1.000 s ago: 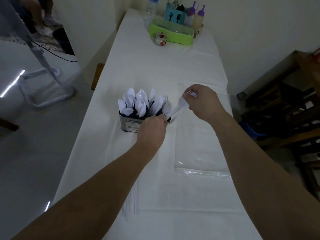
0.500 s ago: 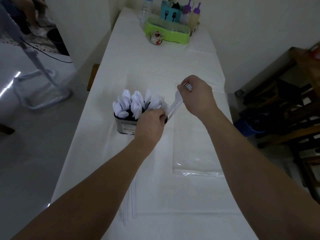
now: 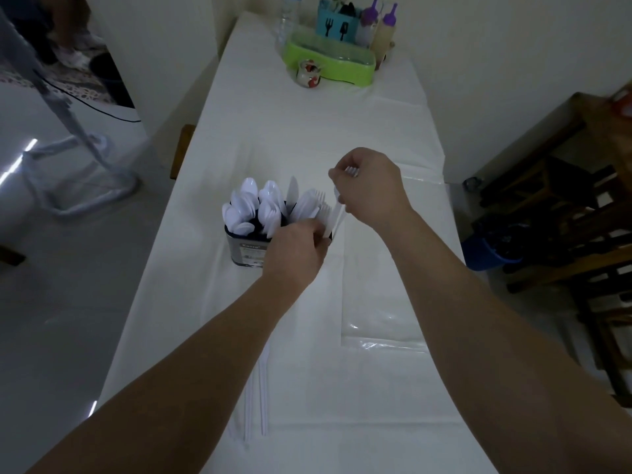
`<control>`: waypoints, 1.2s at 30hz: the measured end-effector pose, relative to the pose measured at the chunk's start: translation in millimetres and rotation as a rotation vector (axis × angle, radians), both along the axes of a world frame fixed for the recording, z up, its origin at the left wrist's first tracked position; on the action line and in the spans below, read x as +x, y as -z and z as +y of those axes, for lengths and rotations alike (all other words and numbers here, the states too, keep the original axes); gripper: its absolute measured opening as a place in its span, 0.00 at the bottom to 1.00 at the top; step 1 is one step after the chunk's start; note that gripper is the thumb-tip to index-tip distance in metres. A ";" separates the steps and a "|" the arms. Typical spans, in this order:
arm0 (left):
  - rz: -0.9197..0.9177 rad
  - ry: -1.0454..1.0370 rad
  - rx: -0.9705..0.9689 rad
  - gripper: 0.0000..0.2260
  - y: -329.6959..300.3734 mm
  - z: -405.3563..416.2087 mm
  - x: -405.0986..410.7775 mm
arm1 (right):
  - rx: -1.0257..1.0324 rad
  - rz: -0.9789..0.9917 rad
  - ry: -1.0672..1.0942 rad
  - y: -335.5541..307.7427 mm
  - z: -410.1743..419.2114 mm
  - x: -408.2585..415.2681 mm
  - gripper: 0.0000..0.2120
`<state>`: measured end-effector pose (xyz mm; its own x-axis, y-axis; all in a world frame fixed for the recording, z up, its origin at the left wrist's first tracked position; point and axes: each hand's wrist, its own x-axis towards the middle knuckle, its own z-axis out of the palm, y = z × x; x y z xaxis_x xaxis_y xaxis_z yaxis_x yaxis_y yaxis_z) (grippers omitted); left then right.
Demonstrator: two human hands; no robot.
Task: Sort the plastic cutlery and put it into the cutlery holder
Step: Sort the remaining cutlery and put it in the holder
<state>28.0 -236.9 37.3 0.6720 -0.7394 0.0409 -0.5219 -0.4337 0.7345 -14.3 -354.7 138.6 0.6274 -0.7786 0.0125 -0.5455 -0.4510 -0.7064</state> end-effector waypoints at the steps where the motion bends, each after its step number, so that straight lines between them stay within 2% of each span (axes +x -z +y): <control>1: -0.009 0.008 -0.003 0.06 0.6 0.3 -0.1 | -0.014 0.009 -0.007 0.4 0.9 1.4 0.04; 8: 0.005 -0.020 0.013 0.08 -0.5 -2.4 0.8 | 0.057 0.017 0.052 10.3 0.8 1.6 0.06; 16: -0.037 -0.052 0.063 0.08 -5.6 -6.0 -2.4 | 0.257 -0.056 0.108 9.3 10.4 -2.1 0.07; 22: -0.060 -0.032 0.083 0.09 -6.1 -7.5 -1.1 | 0.280 0.002 0.050 9.6 9.4 2.0 0.07; 27: -0.068 -0.117 -0.079 0.11 -5.1 -2.8 -6.8 | 0.292 0.024 0.080 22.6 10.1 -2.8 0.05; 33: -0.110 -0.034 0.020 0.10 3.9 3.2 -15.6 | 0.350 -0.033 0.095 27.0 8.4 -2.0 0.07; 36: -0.076 -0.044 0.020 0.09 -0.9 0.6 -13.7 | 0.377 -0.046 0.101 26.0 6.8 -3.3 0.12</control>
